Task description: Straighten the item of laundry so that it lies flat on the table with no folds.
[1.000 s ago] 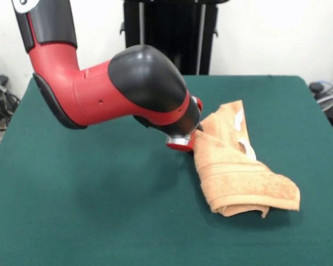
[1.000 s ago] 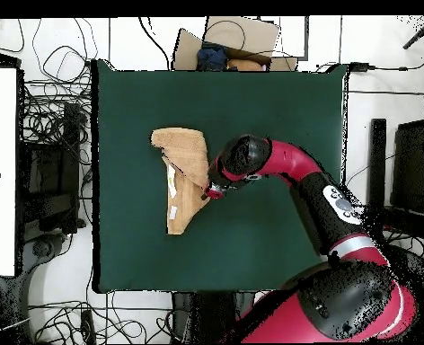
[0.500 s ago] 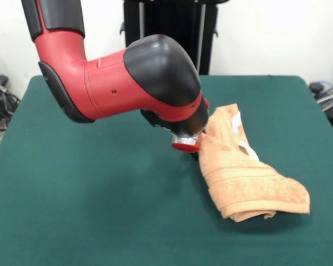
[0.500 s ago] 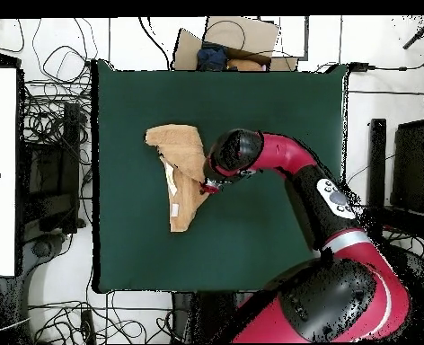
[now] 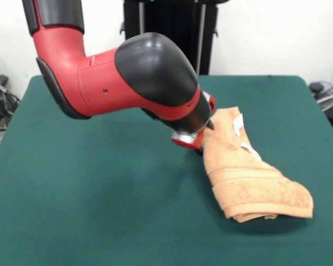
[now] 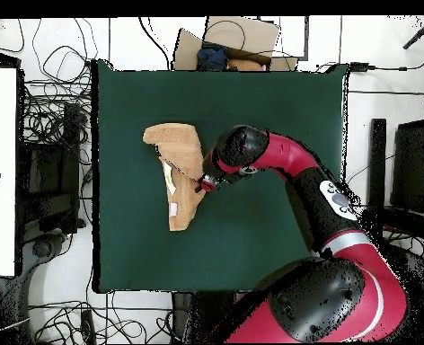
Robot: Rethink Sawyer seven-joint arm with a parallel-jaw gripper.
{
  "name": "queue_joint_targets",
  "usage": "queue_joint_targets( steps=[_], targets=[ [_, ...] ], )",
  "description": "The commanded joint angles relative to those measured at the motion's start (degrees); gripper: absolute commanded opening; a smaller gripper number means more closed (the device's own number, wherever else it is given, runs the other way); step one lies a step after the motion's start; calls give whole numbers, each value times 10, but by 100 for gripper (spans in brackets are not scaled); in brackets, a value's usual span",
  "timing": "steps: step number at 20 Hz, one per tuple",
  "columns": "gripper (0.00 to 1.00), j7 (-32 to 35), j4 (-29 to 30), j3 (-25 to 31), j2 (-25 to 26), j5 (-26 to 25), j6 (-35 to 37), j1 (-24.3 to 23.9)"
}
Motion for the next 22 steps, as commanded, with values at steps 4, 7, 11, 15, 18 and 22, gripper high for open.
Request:
queue_joint_targets(
  steps=[4, 7, 11, 15, 18, 22],
  targets=[
    [100, 331, -24, -84, 11, 97, -86, 50],
    [100, 334, -20, -84, 8, 104, -93, 48],
    [100, 339, -14, -78, 7, 103, -115, 40],
    [100, 326, -17, -77, 1, 88, -113, 38],
    [100, 312, -17, -80, -9, 81, -107, 32],
    [100, 291, -25, -79, -20, 79, -81, 20]
  ],
)
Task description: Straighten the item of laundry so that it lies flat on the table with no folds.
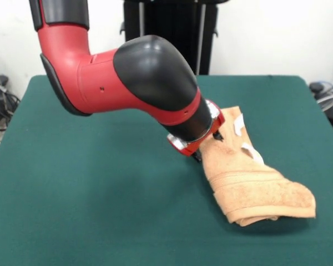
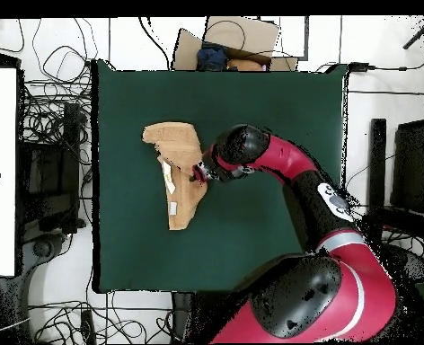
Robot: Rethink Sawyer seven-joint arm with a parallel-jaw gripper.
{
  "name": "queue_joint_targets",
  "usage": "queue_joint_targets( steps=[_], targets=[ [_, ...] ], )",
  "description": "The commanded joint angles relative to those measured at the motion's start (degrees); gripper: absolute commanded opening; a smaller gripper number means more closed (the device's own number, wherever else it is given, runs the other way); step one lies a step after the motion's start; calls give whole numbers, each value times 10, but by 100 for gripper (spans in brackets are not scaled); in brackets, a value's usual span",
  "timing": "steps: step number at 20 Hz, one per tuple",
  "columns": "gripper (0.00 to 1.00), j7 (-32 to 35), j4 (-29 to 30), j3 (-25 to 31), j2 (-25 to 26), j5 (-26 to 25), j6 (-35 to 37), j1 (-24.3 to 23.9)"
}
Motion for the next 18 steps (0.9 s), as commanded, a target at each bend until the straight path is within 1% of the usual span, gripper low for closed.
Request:
queue_joint_targets(
  steps=[1, 14, 18],
  targets=[
    [100, 74, -36, -26, -17, 1, 2, -9],
    [100, 72, -72, -24, -34, 4, 69, -5],
    [100, 79, -91, -26, -35, 2, 86, 3]
  ],
)
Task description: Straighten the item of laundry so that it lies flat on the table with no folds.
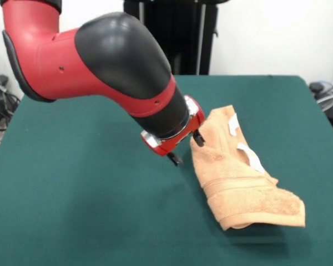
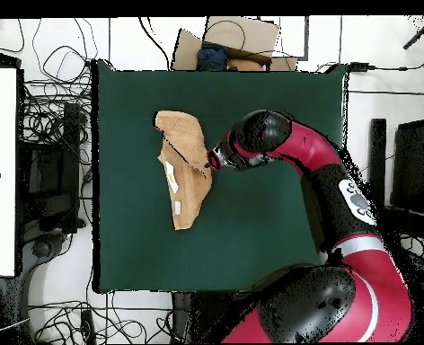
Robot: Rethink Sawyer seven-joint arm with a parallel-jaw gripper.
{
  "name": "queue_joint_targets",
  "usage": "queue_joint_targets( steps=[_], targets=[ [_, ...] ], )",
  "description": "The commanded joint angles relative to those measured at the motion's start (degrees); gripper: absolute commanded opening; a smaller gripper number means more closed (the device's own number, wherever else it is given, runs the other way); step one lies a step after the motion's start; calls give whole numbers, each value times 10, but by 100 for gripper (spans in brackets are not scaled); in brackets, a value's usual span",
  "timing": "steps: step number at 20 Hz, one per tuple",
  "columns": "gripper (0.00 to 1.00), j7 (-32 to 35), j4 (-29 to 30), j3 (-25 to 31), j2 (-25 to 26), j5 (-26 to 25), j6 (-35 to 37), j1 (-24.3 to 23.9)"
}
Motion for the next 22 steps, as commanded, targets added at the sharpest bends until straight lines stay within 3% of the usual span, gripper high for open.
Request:
queue_joint_targets(
  steps=[1, 15, 22],
  targets=[
    [100, 82, -52, -27, -6, 1, 55, 18],
    [100, 124, -91, -38, 1, -3, 67, 66],
    [100, 187, -92, -40, 15, 30, 42, 106]
  ],
)
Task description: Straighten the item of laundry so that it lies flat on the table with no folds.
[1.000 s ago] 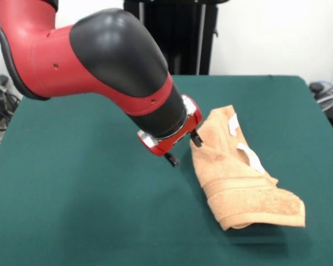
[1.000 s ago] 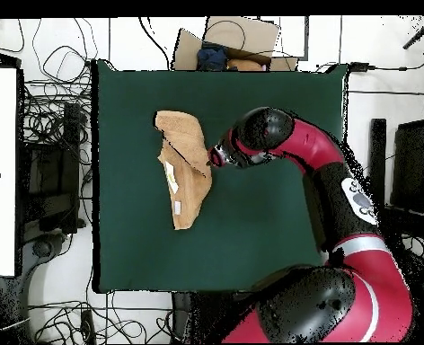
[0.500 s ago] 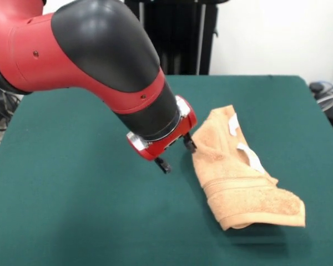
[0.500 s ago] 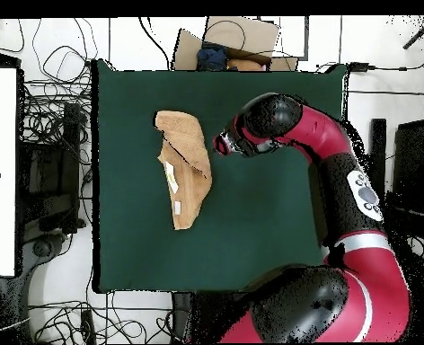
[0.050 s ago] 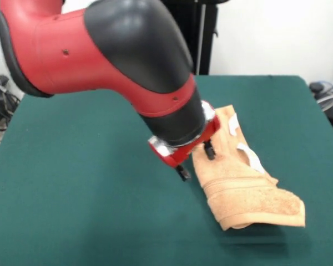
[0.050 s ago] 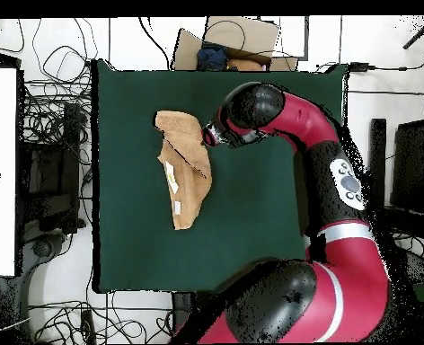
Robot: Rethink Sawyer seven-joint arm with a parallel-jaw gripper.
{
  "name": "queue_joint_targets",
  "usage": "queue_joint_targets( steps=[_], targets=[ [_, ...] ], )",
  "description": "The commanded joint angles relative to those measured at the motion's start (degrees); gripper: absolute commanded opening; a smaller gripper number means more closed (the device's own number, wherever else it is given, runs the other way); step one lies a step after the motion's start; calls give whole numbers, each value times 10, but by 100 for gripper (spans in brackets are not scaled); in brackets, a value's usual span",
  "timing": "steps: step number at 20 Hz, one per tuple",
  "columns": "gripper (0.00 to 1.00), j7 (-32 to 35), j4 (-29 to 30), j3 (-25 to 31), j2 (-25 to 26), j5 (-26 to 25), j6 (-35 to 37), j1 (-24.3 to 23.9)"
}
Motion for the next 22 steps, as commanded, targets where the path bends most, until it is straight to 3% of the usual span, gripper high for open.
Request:
queue_joint_targets(
  steps=[1, 10, 22],
  targets=[
    [100, 197, 3, -33, 20, 30, 6, 50],
    [100, 254, -9, -63, 14, 83, 0, 103],
    [100, 324, -76, -91, 51, 96, -12, 164]
  ],
)
